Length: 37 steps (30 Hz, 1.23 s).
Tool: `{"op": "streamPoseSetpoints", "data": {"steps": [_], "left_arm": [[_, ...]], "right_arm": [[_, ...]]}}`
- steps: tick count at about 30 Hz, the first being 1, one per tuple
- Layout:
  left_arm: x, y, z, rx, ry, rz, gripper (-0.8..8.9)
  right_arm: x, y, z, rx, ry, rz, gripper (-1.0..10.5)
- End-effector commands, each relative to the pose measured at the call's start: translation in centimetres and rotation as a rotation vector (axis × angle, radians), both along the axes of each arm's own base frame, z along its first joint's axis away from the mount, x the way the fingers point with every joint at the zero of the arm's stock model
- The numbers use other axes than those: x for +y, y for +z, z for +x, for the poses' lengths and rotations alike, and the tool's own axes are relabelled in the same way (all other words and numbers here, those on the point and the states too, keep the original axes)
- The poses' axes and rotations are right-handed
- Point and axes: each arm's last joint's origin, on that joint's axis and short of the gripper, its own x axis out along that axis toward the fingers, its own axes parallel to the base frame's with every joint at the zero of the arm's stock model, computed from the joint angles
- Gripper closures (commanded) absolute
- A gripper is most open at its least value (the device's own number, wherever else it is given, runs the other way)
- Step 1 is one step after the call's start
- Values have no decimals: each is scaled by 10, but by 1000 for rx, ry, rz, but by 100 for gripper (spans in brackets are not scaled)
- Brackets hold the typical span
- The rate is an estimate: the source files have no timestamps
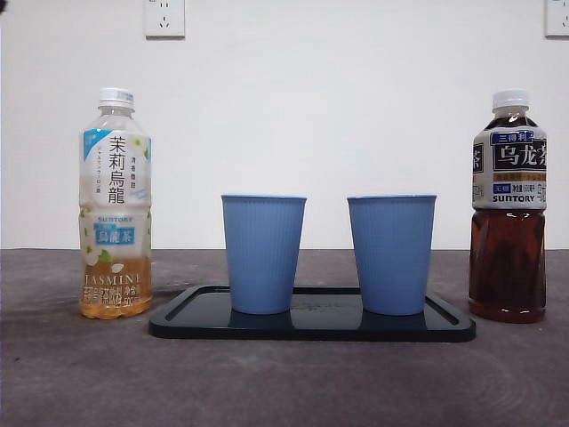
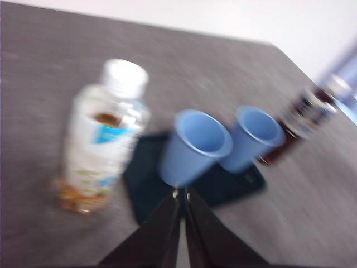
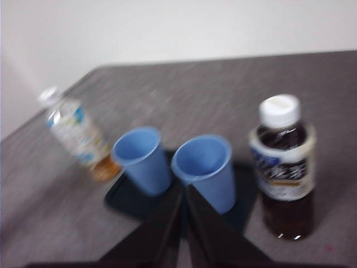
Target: Pour the drink into the cup
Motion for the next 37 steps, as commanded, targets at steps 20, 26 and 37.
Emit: {"op": "streamPoseSetpoints", "data": {"steps": [20, 26, 37], "left_arm": [[-9, 0, 8, -22, -128, 59, 339], [-9, 0, 8, -17, -126, 56, 340], [-9, -3, 8, -2, -126, 57, 345]], "right_arm": [[0, 3, 4, 5, -12, -60, 340], [-1, 0, 6, 35, -39, -40, 340], [0, -58, 37, 38, -155, 97, 344]]}}
